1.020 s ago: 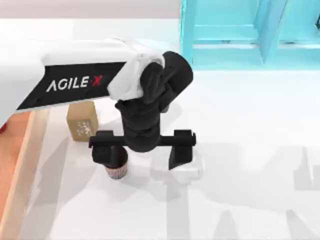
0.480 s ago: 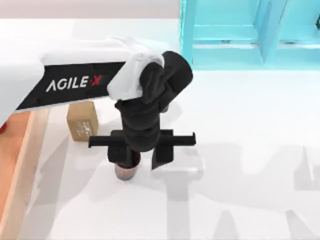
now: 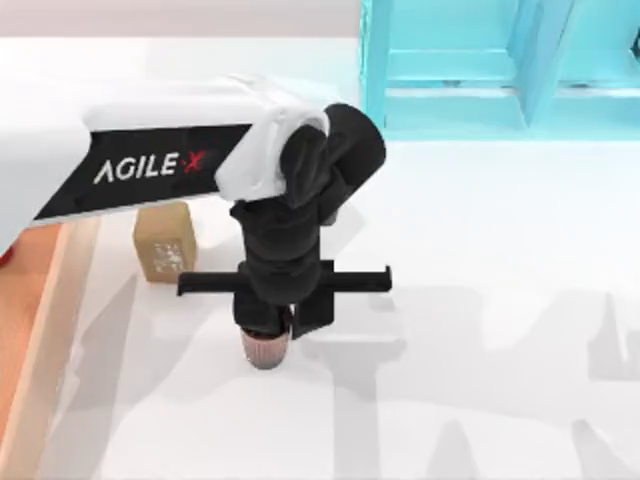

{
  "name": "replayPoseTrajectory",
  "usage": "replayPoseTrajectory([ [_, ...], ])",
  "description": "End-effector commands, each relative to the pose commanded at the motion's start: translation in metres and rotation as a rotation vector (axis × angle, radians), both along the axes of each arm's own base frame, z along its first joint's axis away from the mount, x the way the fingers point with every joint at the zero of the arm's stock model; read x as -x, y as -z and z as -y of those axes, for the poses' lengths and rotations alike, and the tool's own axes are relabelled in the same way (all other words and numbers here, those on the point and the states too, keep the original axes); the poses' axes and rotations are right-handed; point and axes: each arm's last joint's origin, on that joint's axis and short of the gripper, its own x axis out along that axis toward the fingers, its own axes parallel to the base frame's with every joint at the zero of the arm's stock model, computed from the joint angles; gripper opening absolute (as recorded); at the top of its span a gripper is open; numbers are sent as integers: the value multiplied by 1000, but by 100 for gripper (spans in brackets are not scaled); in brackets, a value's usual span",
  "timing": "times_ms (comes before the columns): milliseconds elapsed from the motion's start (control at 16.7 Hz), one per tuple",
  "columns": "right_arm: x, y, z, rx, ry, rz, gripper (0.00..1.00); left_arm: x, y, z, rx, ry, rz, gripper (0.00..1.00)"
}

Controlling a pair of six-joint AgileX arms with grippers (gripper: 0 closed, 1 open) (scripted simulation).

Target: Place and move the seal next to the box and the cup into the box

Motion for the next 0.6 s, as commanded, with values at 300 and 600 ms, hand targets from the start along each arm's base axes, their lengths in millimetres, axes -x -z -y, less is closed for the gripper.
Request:
replayPoseTrajectory([
  [300,0,0,0,0,0,0,100,-3,-7,-6,2,-3,3,0],
  [600,0,0,0,0,0,0,100,-9,-66,-64,-1,-7,-1,0],
])
